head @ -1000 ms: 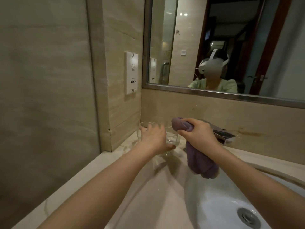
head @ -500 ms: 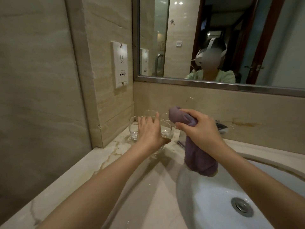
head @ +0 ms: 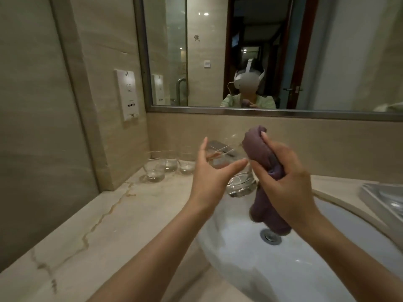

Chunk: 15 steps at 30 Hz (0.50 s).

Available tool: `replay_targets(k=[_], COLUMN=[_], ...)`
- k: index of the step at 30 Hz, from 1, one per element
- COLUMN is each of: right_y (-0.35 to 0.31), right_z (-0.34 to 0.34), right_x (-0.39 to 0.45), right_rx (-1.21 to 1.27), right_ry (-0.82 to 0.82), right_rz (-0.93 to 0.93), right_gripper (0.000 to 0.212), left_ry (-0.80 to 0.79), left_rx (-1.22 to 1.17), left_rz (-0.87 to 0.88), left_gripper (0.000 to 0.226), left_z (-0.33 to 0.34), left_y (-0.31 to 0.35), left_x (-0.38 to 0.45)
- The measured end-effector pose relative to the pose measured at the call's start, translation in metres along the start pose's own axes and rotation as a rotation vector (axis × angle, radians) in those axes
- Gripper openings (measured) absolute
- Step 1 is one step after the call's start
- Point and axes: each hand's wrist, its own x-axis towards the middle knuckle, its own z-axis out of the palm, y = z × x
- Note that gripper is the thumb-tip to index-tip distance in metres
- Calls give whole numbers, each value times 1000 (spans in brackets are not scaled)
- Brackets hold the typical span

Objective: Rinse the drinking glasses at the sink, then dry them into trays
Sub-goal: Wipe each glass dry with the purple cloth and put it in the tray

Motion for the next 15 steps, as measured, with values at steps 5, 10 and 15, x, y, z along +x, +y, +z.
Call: replay_targets(k=[5,10,15], right_y=[5,33,57], right_z=[-19,-20,-9], right_x=[-41,-72,-84], right_rx=[73,-45,-330], right_ry=[-2,103,106], right_rz=[22,77,92], right_gripper=[50,49,53], left_ry=[126,130,70], left_rx=[-318,-353,-245], left_rz=[-163,-290,-362], left_gripper=[120,96,84], left_z=[54,89,101], left_y=[-28,-55,-90], left_x=[-22,-36,-32])
